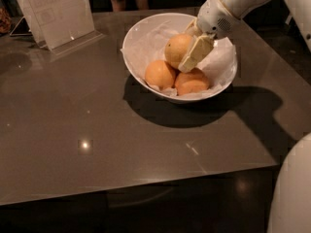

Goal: Pick orange from white bowl

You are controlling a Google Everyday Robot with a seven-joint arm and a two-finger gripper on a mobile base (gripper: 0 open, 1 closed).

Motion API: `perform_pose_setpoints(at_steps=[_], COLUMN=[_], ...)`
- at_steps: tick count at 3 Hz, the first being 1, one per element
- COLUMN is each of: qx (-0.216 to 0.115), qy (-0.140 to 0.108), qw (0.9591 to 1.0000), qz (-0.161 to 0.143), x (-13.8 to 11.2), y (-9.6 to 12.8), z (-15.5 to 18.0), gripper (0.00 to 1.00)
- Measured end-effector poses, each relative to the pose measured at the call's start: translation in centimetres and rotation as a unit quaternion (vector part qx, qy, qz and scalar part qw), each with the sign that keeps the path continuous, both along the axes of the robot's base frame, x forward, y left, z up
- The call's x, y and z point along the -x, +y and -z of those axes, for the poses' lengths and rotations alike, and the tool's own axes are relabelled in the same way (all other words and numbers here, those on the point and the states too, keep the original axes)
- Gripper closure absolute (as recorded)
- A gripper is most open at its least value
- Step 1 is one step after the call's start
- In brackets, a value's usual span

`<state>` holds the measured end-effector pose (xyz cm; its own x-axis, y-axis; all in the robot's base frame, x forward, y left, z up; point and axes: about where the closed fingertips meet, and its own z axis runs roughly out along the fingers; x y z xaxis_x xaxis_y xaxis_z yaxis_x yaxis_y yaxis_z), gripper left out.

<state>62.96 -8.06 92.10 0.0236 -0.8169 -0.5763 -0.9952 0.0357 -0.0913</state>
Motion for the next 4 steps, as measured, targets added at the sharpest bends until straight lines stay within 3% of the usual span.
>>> perform_pose_setpoints(at_steps=[2,3,4], qx=[0.000,0.000,-0.019], qy=[0.000,0.000,-0.004], qw=[1.0000,1.0000,0.9998], qz=[0.000,0.000,-0.005], x=[0.00,0.00,-0.03], y=[0.00,0.00,0.11], z=[0.00,0.00,-0.21], gripper=[0.89,1.00,1.00])
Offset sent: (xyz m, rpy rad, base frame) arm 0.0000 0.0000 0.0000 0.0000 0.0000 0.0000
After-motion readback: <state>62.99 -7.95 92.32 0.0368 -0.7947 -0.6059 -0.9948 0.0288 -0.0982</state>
